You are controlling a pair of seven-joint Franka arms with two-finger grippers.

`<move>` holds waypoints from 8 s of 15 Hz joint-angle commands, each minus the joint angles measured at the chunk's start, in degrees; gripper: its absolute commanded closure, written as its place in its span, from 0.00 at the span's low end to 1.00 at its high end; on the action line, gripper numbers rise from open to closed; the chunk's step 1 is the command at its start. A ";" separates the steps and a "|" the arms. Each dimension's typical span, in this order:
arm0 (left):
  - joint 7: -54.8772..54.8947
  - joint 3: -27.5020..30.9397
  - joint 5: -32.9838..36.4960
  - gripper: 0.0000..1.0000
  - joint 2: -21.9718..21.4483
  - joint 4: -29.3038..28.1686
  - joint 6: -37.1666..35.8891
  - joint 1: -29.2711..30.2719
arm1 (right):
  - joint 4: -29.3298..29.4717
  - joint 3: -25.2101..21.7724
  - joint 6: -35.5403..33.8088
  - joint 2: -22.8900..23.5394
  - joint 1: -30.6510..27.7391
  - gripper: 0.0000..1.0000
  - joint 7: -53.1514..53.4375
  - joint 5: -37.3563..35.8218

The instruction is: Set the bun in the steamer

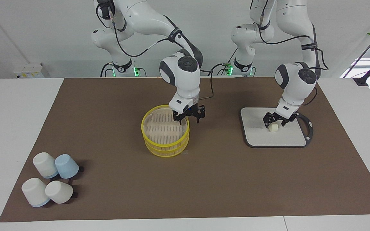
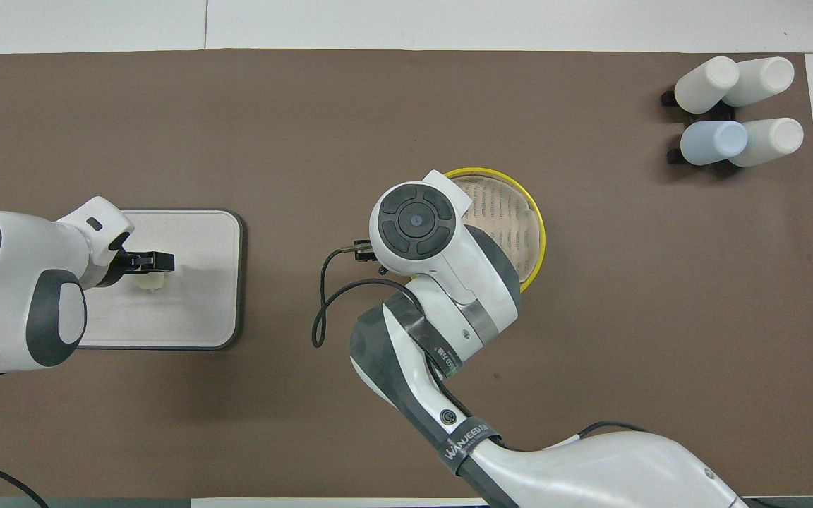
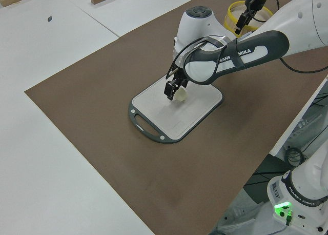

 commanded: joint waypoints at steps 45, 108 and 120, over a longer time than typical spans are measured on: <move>-50.93 0.03 2.62 0.00 30.21 46.86 -8.68 -45.49 | -9.21 -0.79 -25.19 -20.63 -37.81 1.00 -49.21 1.33; -1.18 0.65 -0.28 0.00 -8.11 34.64 -45.78 -3.65 | -0.77 -0.87 0.65 -2.07 -2.38 0.00 -0.61 1.33; -1.54 0.56 -0.28 0.00 -8.20 34.46 -45.43 -3.65 | -0.86 -0.96 -25.61 -19.56 -25.59 0.00 -12.90 1.33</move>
